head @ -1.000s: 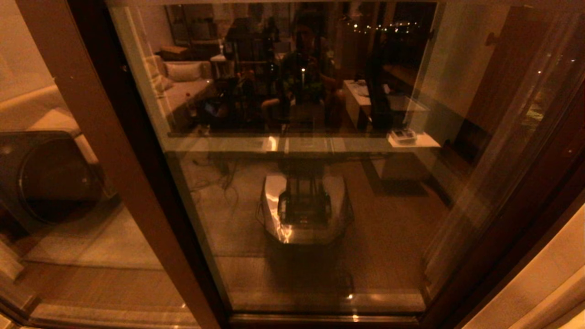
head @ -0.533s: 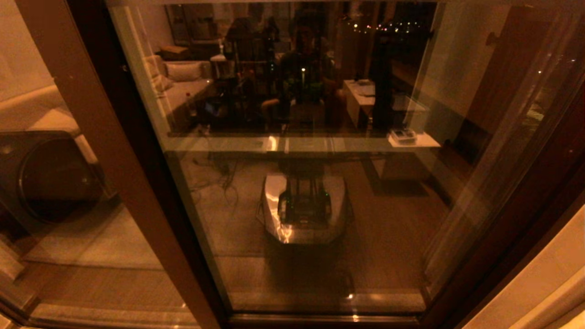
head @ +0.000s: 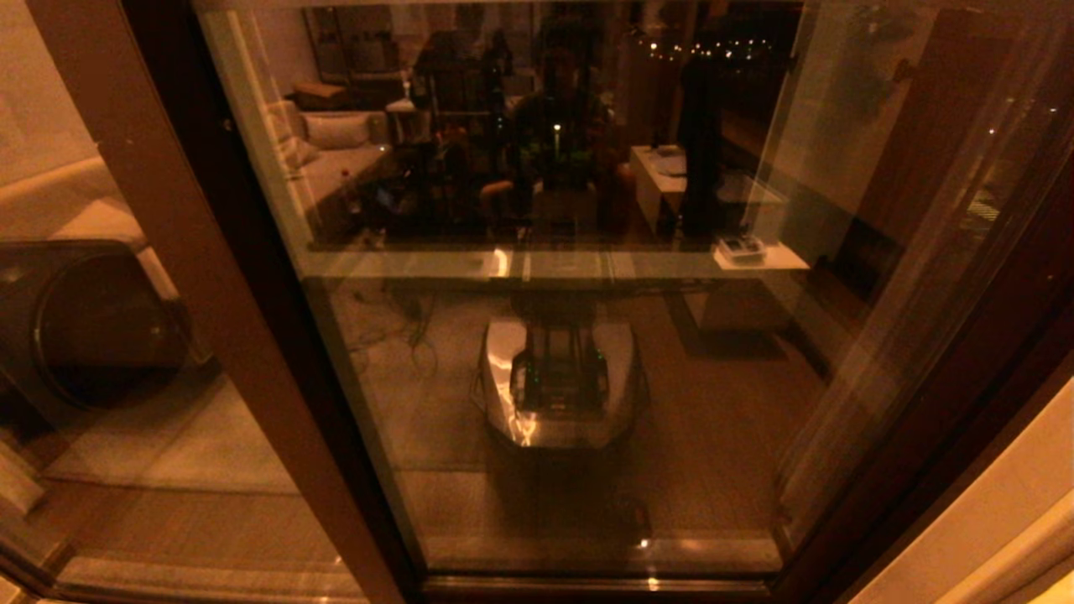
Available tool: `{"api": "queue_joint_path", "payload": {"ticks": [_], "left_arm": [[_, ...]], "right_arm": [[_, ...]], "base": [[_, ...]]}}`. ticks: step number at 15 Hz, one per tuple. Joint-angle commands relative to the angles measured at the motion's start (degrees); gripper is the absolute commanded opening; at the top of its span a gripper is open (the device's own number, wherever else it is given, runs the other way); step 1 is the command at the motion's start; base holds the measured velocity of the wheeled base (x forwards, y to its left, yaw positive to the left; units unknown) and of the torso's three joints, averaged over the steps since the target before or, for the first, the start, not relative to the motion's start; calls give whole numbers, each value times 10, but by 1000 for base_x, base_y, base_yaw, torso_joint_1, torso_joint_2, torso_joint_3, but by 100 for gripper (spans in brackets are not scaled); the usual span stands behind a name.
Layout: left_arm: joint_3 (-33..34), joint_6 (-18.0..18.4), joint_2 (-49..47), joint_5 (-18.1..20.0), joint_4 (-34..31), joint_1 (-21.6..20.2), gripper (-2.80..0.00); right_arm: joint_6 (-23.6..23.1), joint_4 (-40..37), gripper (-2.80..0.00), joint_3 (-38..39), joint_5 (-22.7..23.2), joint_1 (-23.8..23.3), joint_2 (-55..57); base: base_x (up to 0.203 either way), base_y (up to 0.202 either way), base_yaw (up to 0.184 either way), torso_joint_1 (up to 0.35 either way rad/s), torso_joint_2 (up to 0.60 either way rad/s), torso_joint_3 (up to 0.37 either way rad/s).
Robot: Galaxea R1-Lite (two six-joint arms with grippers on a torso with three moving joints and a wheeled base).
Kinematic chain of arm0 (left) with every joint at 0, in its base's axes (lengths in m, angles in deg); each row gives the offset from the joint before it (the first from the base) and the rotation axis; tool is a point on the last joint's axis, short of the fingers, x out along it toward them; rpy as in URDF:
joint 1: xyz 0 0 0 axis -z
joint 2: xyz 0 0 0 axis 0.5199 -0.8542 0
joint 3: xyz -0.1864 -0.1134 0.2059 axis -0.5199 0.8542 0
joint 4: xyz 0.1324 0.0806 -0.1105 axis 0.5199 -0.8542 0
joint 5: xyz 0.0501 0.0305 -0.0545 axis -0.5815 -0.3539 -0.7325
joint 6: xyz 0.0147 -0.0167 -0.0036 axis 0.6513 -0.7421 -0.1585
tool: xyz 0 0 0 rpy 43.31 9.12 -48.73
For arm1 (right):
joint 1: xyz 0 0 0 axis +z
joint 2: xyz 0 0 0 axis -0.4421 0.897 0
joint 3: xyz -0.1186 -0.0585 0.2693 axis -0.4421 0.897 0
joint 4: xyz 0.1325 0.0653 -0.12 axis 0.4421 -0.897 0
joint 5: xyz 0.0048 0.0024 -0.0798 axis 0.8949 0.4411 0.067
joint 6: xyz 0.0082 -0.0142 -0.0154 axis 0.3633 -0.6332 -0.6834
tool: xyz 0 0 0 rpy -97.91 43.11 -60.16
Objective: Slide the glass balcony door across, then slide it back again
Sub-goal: Open the slid door
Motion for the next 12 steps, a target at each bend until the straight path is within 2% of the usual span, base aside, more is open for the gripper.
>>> {"api": "queue_joint_path", "payload": {"ticks": [1,3,4,5,7,9,10,11,12], "left_arm": [[0,0,0,0,0,0,-280],[0,0,0,0,0,0,-280],[0,0,0,0,0,0,-280],[0,0,0,0,0,0,-280],[0,0,0,0,0,0,-280],[0,0,0,0,0,0,-280],[0,0,0,0,0,0,-280],[0,0,0,0,0,0,-280],[0,0,0,0,0,0,-280]], "right_arm": [[-41,-11,-280,13,125,-68,30],[-69,-14,-280,11,141,-77,70],[-81,-14,-280,-4,140,-78,87],[-91,-15,-280,-17,119,-80,96],[-95,-13,-280,-39,31,-79,109],[-114,-8,-280,-77,-7,-77,129],[-137,-5,-280,-87,-45,-78,134],[-149,-4,-280,-87,-84,-79,135],[-153,-3,-280,-73,-104,-79,133]], "base": [[0,0,0,0,0,0],[0,0,0,0,0,0],[0,0,0,0,0,0],[0,0,0,0,0,0],[0,0,0,0,0,0],[0,0,0,0,0,0],[0,0,0,0,0,0],[0,0,0,0,0,0],[0,0,0,0,0,0]]}}
